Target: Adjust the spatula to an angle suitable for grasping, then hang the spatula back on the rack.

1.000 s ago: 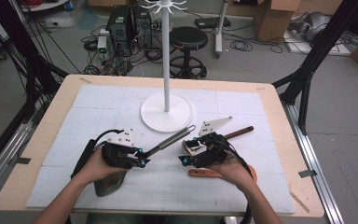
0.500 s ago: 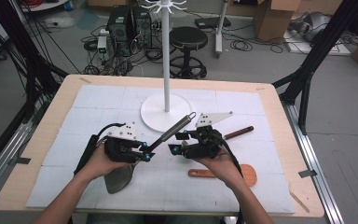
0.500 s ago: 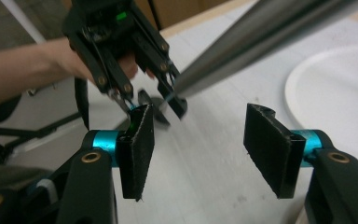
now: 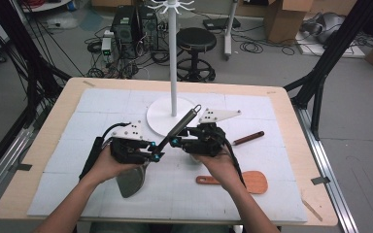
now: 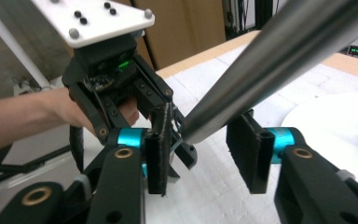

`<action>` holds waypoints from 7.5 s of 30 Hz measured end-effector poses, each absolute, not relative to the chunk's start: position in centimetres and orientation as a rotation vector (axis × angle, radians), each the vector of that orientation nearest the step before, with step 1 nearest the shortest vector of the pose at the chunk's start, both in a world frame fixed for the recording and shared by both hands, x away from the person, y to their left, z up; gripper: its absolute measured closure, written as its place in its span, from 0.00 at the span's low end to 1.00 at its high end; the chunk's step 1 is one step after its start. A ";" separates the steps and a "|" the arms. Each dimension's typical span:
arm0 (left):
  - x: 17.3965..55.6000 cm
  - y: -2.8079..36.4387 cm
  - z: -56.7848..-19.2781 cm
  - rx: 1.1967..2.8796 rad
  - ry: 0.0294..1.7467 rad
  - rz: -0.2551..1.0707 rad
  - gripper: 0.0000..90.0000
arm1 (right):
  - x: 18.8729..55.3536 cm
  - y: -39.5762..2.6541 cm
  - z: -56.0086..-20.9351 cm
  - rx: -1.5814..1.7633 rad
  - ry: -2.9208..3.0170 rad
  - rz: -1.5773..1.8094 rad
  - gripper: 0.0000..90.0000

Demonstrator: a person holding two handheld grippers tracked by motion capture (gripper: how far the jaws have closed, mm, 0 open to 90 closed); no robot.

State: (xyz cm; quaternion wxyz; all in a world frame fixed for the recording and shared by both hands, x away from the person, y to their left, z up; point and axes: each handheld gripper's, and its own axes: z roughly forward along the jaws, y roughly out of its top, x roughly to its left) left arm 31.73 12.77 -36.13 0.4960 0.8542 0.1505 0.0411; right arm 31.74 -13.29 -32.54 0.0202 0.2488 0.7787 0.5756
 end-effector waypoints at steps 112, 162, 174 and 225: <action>29.3 21.8 -35.9 1.891 0.537 0.163 0.40 | 35.8 -11.5 -25.6 0.573 2.321 1.879 0.83; 29.5 23.2 -36.9 1.899 0.633 0.230 0.23 | 42.3 -9.5 -20.3 0.600 2.273 1.775 0.83; 29.6 23.6 -36.9 1.886 0.637 0.230 0.23 | 44.4 -8.0 -19.5 0.654 2.280 1.728 0.83; 29.5 23.5 -36.9 1.885 0.630 0.218 0.23 | 45.0 -13.0 -18.7 0.696 2.216 1.753 0.89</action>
